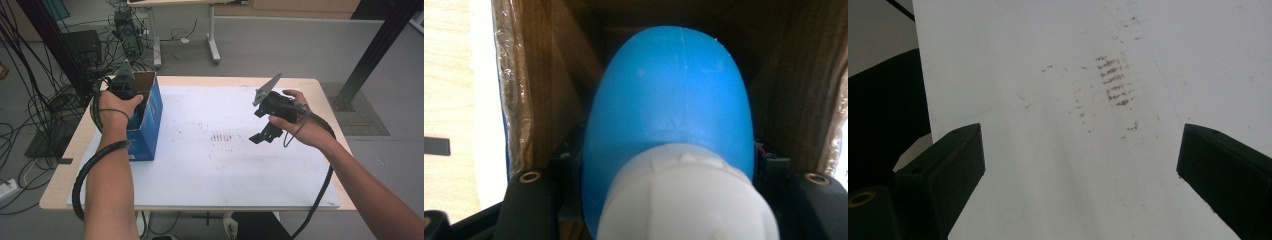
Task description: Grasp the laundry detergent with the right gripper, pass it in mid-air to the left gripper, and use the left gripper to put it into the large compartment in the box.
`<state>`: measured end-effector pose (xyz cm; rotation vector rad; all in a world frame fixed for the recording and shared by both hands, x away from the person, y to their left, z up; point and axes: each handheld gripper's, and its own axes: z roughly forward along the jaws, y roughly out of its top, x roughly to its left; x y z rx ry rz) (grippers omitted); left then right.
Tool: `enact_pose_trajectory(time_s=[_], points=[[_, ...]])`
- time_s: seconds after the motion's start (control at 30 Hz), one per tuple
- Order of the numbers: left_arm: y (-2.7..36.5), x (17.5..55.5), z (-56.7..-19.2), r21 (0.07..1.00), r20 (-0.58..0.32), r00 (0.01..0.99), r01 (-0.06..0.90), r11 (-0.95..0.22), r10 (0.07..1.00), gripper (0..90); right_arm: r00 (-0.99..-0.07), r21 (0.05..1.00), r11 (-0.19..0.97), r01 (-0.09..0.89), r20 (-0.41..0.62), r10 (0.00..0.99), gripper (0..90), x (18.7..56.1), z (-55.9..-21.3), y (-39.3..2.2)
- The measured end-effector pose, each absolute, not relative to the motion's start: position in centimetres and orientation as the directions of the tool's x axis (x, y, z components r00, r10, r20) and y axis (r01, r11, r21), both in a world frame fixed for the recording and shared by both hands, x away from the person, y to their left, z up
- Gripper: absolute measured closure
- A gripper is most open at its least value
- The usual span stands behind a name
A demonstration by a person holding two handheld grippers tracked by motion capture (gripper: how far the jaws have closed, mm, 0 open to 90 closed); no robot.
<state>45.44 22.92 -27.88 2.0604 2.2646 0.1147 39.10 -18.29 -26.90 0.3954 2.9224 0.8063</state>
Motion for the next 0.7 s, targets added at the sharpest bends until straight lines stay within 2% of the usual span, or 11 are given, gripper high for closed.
enact_pose_trajectory(time_s=[0.7], points=[[22.81,45.43,-27.92,0.113,0.000,-0.093,0.989,0.092,0.996,36.4,-0.964,0.509,0.832,0.222,-0.014,0.265,5.2,39.18,-26.83,-18.23]])
